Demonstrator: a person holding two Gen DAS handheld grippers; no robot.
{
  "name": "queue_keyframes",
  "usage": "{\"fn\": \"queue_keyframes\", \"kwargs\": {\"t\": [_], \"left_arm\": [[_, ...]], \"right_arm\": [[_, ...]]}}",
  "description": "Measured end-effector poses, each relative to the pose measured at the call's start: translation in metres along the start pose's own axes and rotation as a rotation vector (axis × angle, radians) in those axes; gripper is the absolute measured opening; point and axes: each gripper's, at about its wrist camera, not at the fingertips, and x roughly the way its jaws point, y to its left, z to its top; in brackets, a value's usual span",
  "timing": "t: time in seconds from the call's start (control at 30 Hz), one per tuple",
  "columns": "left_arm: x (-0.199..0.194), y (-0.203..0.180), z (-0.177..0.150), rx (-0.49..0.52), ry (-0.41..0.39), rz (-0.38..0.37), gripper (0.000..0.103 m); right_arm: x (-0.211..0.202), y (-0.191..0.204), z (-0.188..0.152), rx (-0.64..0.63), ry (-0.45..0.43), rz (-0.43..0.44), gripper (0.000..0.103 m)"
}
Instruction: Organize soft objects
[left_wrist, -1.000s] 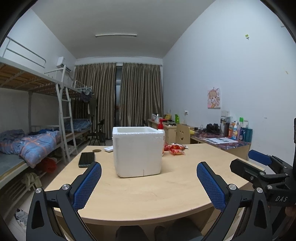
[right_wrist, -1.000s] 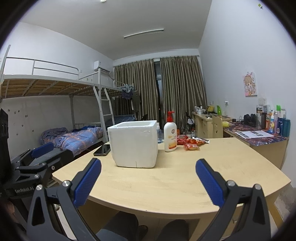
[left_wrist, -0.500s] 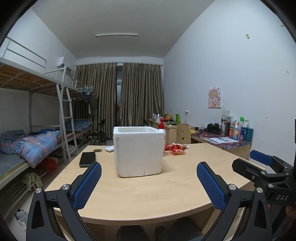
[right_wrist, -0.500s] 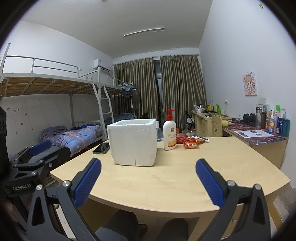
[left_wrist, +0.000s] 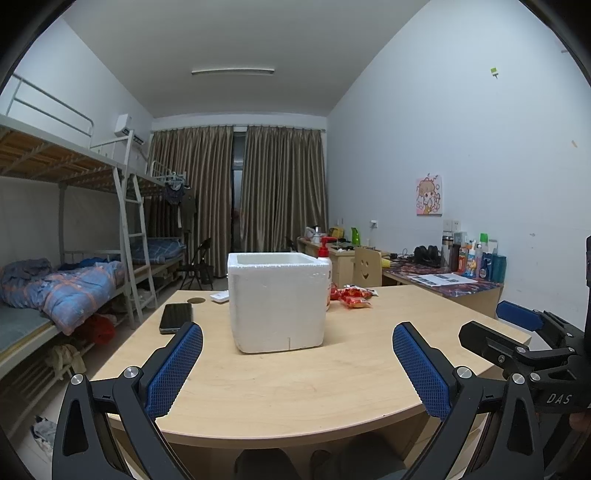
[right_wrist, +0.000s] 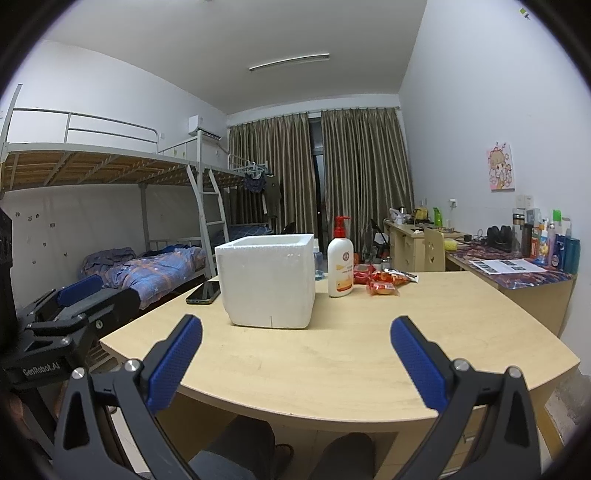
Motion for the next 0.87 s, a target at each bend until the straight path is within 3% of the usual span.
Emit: {"fn": "queue_keyframes", "kwargs": {"t": [0.87], "left_arm": [[0.0000, -0.0008, -0.0028, 0.009, -0.001, -0.005, 0.103]], "right_arm": [[-0.0009, -0.0017, -0.0015, 0.007, 0.008, 0.001, 0.103]]}}
